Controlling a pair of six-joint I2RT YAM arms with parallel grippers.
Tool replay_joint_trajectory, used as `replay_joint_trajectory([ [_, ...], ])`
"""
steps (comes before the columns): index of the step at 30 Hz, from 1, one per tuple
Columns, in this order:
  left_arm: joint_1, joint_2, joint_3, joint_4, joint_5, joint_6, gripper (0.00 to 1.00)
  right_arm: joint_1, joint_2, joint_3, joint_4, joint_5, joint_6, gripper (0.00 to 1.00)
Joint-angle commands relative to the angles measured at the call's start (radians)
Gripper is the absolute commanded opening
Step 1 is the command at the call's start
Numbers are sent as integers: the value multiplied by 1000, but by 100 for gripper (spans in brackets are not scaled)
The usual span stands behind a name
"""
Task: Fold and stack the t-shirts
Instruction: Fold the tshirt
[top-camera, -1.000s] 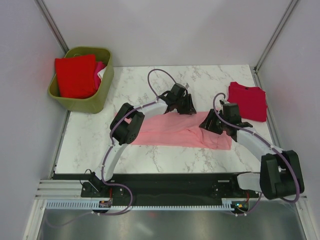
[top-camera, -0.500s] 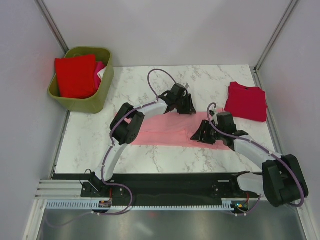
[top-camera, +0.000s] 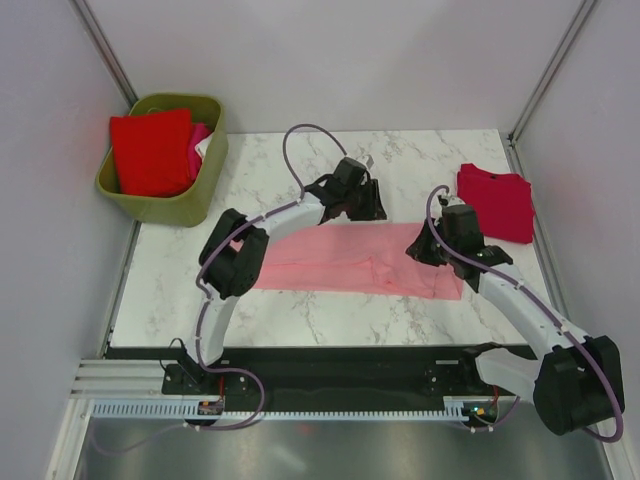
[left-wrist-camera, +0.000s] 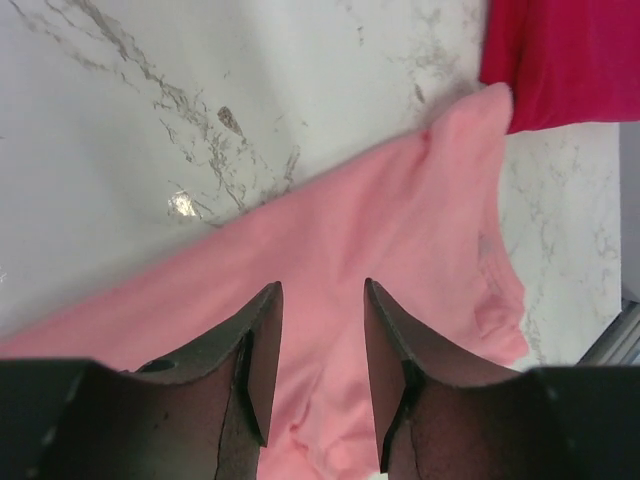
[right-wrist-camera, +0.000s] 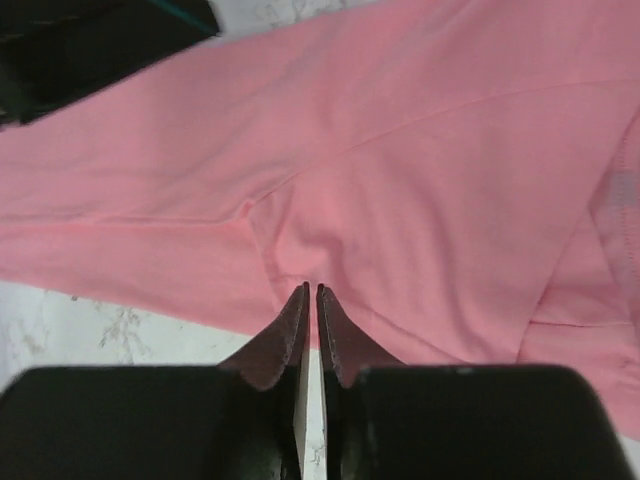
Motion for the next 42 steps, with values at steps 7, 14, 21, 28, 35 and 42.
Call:
replay_joint_trajectory([
  [7,-1,-382,-150,-194,-278,146,47,0,52,46,-81,252,7,0],
  [14,131,-562,-400,-230,-369,146,45,-1,115,35,-65,315,46,0],
  [21,298,-612,-589,-244,-383,141,21,1,232,60,1,335,99,0],
  [28,349,-596,-612,-254,-443,158,2,0,318,94,36,400,116,0],
  [35,401,-496,-589,-264,-455,140,2,-7,431,126,62,414,130,0],
  [42,410,-384,-587,-270,-429,102,2,-21,537,198,79,393,116,0],
])
